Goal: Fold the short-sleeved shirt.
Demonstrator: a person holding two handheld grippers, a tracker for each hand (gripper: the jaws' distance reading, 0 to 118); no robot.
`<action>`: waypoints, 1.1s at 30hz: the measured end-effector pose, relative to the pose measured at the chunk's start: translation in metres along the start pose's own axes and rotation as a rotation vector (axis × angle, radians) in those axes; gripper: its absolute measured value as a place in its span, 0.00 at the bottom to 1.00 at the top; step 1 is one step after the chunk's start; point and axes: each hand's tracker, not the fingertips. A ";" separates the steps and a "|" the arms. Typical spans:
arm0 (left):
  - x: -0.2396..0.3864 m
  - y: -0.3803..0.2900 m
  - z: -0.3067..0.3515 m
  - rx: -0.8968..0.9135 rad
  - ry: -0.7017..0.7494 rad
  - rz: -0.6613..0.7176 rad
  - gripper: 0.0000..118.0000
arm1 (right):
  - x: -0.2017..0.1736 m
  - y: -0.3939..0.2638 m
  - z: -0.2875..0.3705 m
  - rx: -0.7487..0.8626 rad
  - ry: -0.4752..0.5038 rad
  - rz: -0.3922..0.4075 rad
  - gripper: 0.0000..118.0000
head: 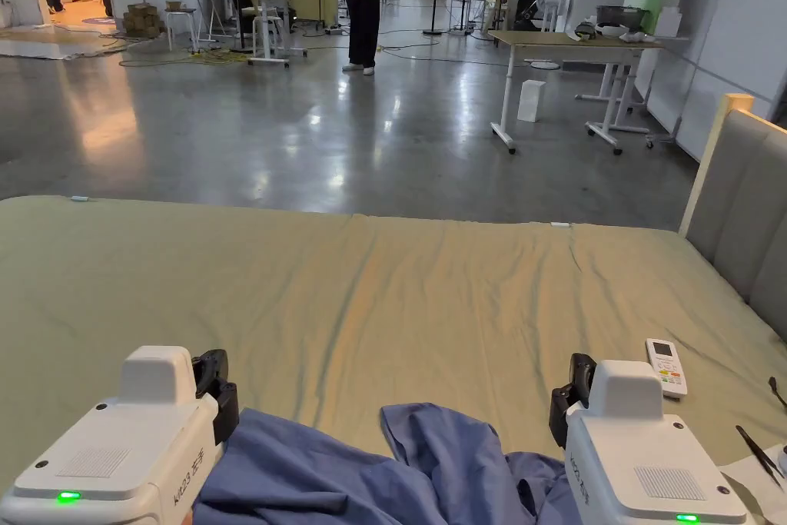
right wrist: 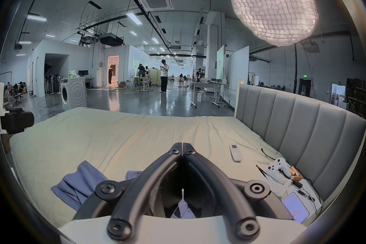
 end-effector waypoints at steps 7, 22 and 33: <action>-0.042 -0.032 -0.034 -0.221 0.015 0.088 0.00 | 0.000 -0.007 -0.009 -0.023 0.009 0.020 0.00; -0.095 -0.142 -0.116 -0.766 0.097 0.100 0.71 | 0.013 -0.036 -0.026 -0.122 -0.009 0.026 0.00; -0.064 -0.160 -0.120 -0.780 0.089 -0.091 0.06 | 0.018 -0.054 -0.033 -0.168 -0.017 0.028 0.00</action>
